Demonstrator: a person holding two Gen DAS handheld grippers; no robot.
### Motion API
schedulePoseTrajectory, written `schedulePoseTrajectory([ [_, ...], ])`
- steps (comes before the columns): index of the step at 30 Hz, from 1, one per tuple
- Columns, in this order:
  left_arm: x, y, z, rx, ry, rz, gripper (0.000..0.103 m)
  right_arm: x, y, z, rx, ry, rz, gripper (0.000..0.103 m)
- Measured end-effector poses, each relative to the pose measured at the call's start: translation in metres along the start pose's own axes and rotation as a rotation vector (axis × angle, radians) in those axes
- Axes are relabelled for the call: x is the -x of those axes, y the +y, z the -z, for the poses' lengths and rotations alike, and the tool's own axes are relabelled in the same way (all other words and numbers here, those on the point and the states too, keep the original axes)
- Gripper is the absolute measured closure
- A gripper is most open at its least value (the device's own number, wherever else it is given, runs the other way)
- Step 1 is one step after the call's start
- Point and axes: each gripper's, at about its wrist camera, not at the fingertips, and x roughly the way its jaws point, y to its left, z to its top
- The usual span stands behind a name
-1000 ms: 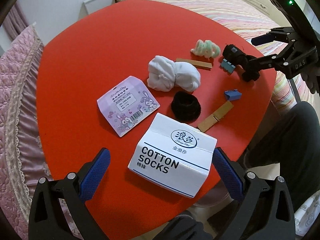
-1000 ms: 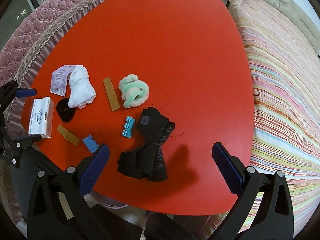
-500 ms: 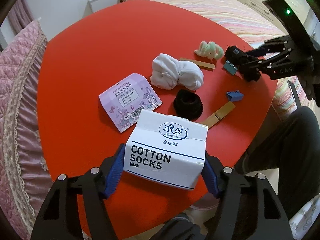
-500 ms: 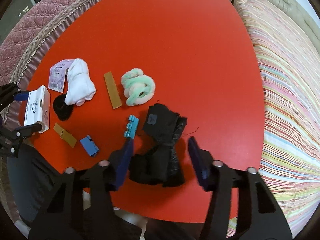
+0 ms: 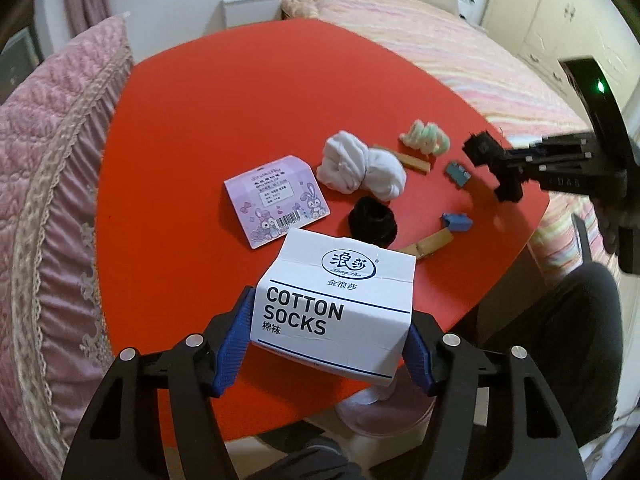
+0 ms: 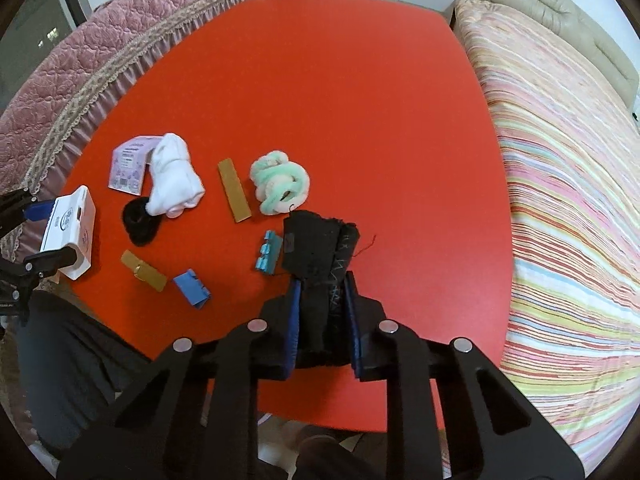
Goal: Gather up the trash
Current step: 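Carry the box in the left tool and the black socks in the right tool to the pink bin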
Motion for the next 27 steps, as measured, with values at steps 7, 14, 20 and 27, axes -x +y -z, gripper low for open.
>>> schedulePoseTrajectory([
  [7, 0.029, -0.008, 0.006, 0.04, -0.056, -0.012, 0.039, 0.04, 0.01, 0.016, -0.012, -0.085, -0.043, 0.085],
  [14, 0.057, -0.022, 0.018, 0.069, -0.103, -0.022, 0.039, 0.084, 0.039, 0.049, 0.033, -0.151, -0.094, 0.085],
  [20, 0.072, -0.038, 0.037, 0.071, -0.119, -0.021, 0.039, 0.105, 0.058, 0.078, 0.037, -0.177, -0.131, 0.085],
  [27, 0.08, -0.051, 0.062, 0.097, -0.119, 0.001, 0.039, 0.113, 0.078, 0.109, 0.053, -0.179, -0.155, 0.085],
])
